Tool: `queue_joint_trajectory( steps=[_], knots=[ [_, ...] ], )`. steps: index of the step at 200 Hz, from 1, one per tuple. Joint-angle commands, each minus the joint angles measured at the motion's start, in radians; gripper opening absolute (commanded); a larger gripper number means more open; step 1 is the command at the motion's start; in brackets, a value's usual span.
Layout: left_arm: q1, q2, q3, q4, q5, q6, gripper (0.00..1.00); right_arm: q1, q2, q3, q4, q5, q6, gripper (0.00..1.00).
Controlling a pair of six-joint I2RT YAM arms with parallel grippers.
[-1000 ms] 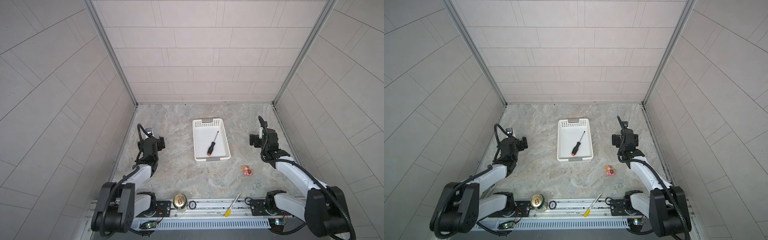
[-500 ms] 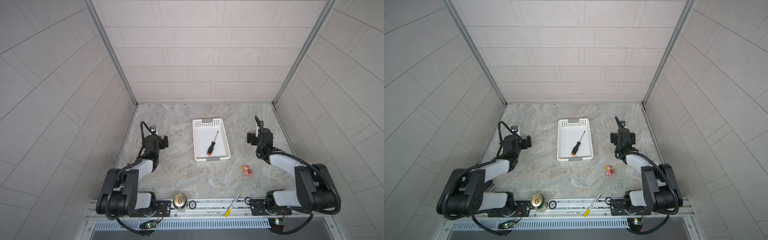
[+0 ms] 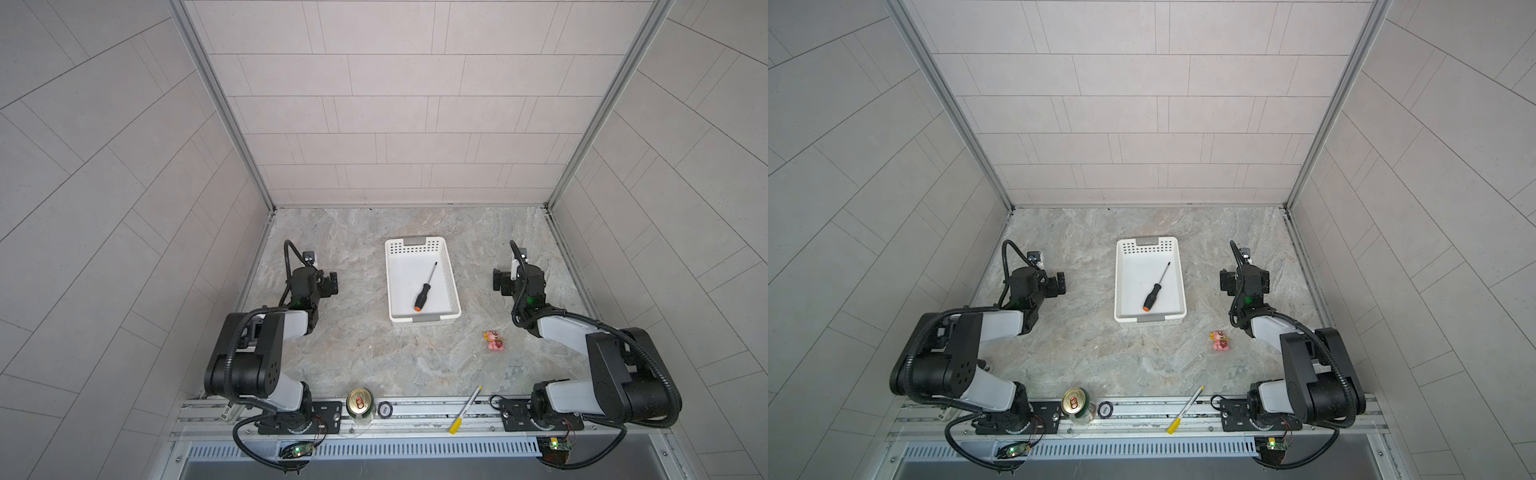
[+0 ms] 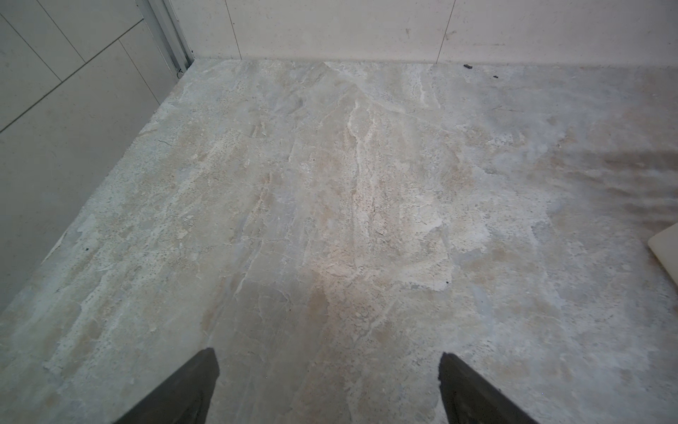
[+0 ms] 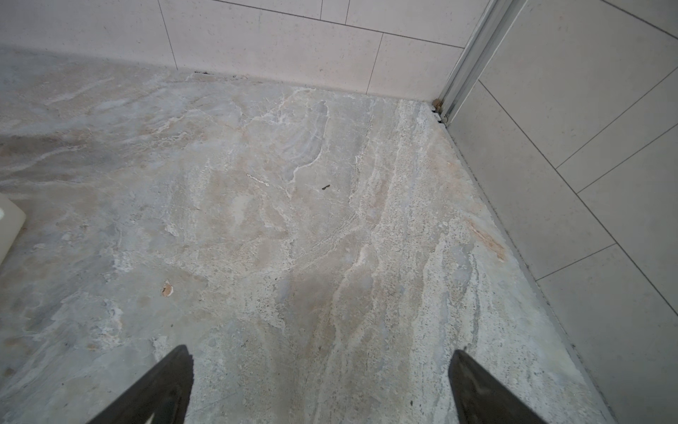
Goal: Put the screwdriver in the bin
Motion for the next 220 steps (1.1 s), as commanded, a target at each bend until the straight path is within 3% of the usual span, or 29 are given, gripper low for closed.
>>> queue_joint_trajectory(
  steps=[1,68,107,126,138,160,220],
  knots=[
    [0.005,-0.001,0.021,0.023,-0.014,-0.001,1.0,0.008,0.007,-0.002,0.053,-0.008,-0.019,1.0],
    [0.005,0.002,0.019,0.023,-0.07,-0.011,1.0,-0.01,0.146,-0.035,0.238,-0.052,-0.035,0.99],
    [0.006,0.003,-0.019,0.092,-0.032,0.0,1.0,-0.014,0.144,-0.032,0.227,-0.084,-0.039,1.0],
    [0.005,0.017,0.011,0.051,-0.004,0.011,1.0,-0.062,0.155,-0.005,0.186,-0.156,-0.006,1.0],
    [0.005,0.015,0.011,0.046,-0.005,0.011,1.0,-0.061,0.153,-0.007,0.19,-0.153,-0.008,1.0],
    [-0.019,0.023,0.027,0.027,-0.107,0.003,1.0,-0.061,0.156,-0.007,0.193,-0.153,-0.007,1.0],
    [-0.023,0.012,0.019,0.033,-0.105,0.005,1.0,-0.048,0.147,-0.011,0.192,-0.096,-0.001,1.0]
  ],
)
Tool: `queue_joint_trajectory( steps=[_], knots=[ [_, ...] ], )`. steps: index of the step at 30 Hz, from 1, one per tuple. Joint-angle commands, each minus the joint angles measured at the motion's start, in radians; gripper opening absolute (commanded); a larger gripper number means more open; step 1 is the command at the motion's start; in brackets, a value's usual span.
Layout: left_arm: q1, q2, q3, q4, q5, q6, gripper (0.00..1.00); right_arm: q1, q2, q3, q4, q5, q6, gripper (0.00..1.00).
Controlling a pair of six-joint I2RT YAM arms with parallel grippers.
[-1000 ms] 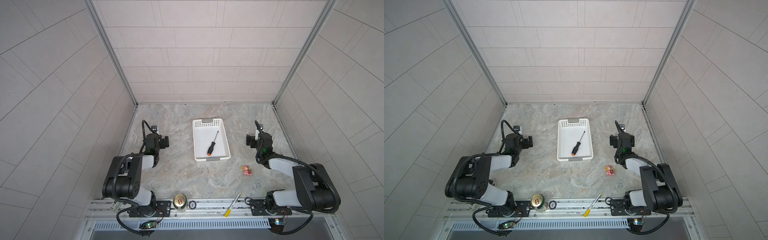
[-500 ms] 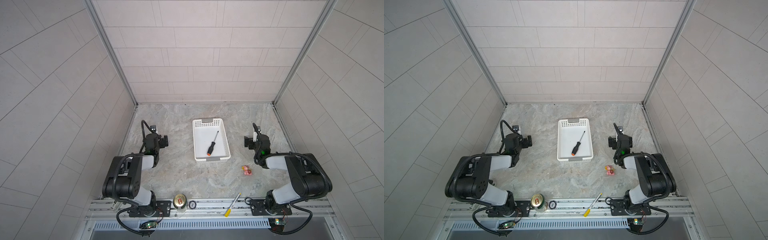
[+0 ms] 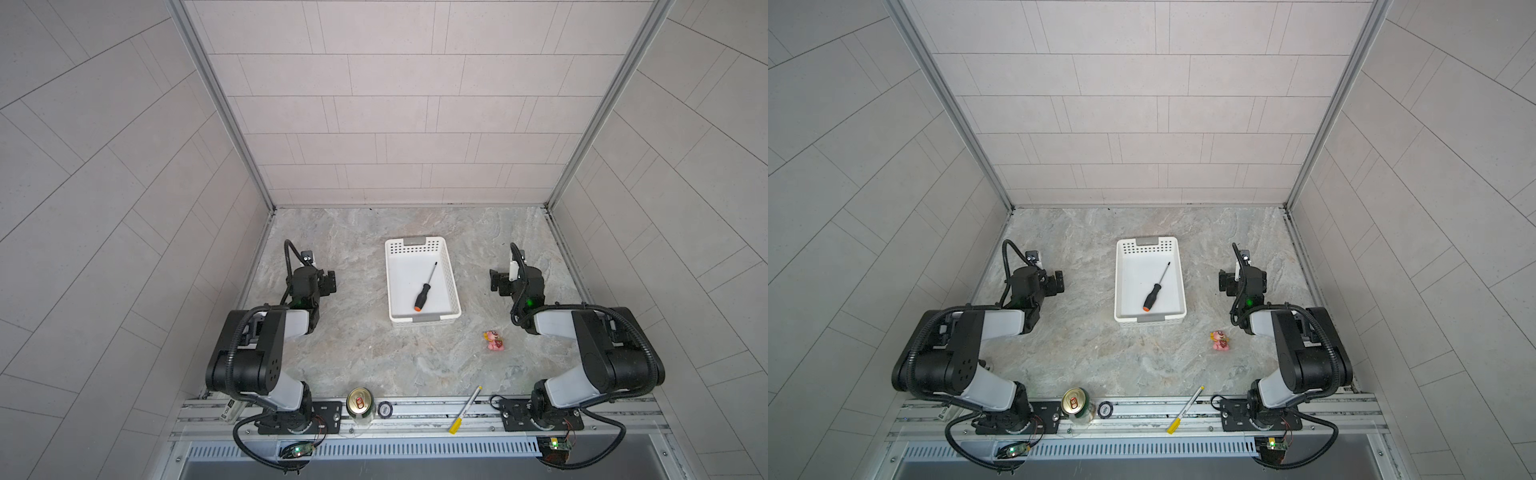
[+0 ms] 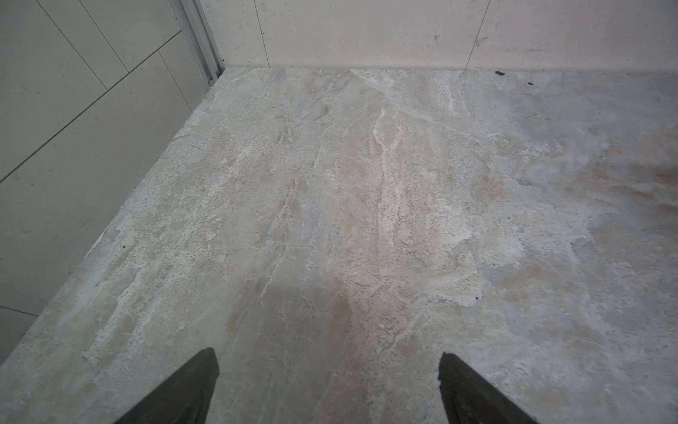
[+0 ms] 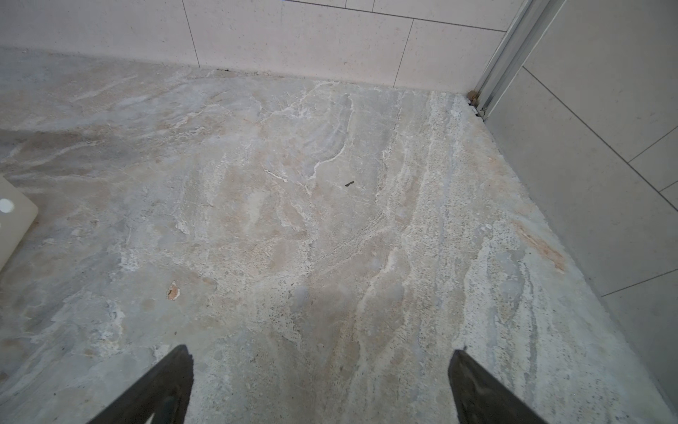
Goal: Put the screwdriver in the bin
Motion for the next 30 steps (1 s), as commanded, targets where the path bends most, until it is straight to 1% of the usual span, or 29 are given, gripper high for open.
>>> queue_joint_trajectory(
  steps=[1,30],
  knots=[
    [-0.006,-0.005,0.015,0.005,-0.017,0.008,1.0,0.005,-0.003,0.005,0.003,0.023,0.001,1.0],
    [-0.009,0.0,0.018,0.003,-0.007,0.007,1.0,0.016,0.0,0.01,-0.003,0.039,-0.007,1.0]
  ],
)
